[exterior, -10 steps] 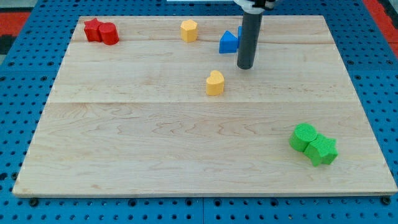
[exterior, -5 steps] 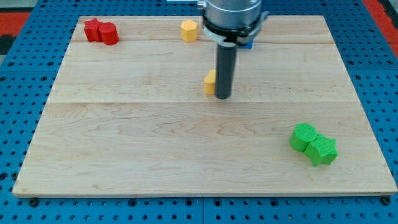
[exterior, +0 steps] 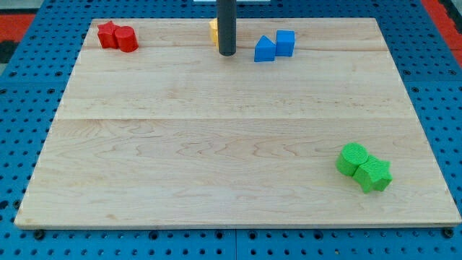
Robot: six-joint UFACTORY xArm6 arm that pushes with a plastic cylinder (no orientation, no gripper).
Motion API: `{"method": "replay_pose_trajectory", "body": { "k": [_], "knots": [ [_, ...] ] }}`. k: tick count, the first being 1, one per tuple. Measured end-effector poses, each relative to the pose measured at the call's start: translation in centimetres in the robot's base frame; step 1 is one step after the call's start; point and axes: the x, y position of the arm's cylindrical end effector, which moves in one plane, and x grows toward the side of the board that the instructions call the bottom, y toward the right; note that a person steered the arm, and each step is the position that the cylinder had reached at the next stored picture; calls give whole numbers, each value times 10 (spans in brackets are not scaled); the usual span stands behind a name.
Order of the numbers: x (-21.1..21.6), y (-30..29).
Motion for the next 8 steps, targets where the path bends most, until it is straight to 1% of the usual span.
{"method": "replay_pose_trajectory", "body": {
  "k": [1, 3, 6, 7, 8],
  "knots": [
    [1, 23],
    [-26, 94],
    [-29, 95],
    [-43, 75],
    [-63, 79]
  ]
}}
